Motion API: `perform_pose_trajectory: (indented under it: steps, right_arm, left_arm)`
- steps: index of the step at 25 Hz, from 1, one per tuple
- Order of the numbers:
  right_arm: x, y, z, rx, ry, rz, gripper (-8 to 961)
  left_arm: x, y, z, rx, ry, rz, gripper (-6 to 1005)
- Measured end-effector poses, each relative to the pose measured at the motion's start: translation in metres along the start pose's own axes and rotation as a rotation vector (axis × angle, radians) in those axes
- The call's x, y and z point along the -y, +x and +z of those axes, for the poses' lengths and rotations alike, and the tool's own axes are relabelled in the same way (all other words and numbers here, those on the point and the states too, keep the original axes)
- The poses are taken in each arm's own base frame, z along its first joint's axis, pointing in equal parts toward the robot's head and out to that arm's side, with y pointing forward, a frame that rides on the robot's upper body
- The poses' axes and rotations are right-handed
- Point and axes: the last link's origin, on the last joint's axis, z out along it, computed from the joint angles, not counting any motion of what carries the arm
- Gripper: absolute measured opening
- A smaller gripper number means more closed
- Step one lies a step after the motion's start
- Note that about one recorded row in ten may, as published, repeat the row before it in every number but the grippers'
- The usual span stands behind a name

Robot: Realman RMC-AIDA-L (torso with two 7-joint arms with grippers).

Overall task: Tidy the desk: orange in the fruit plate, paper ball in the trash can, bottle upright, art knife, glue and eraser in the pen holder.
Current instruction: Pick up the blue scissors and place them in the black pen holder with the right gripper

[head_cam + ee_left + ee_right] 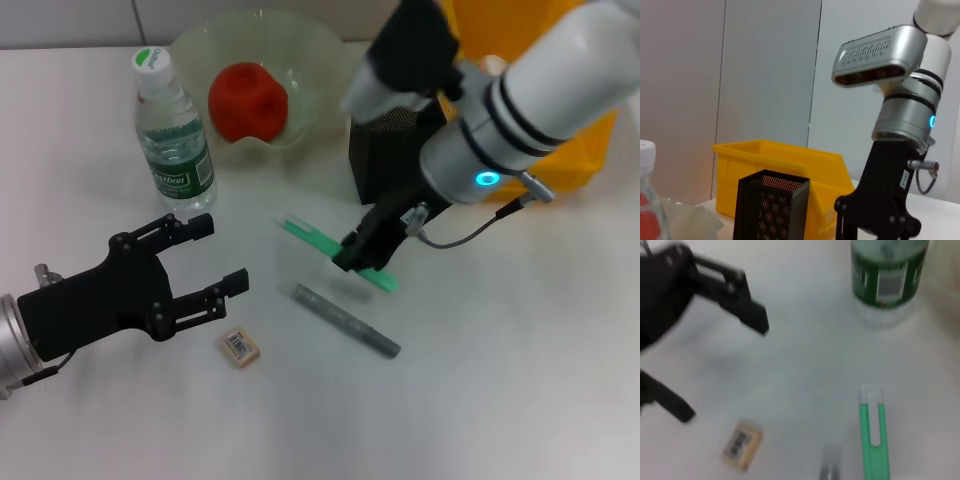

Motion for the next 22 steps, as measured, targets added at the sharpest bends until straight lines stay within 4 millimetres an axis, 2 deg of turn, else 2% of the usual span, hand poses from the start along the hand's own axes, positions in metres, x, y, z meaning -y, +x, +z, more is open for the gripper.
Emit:
perform_pose_trajectory:
  steps: [5,13,22]
  right_arm:
    - [0.006,0.015,-0.013,0.182,-0.04,-0.001,177]
    - [0.005,0.054,-0.025,0.548,-0.097,-0.041,180]
    - [-0.001,0.1,-0.019,0.857,-0.083,-0.087,184]
  left_arm:
    - [-0.001,0.0,0.0,-0.004,0.004,-0.007,799]
    - [-0.001,-0.001,0.0,-0.014,0.014,-0.019,798]
    - [-0.001,-0.001,0.0,-0.028,0.032,-0.025,798]
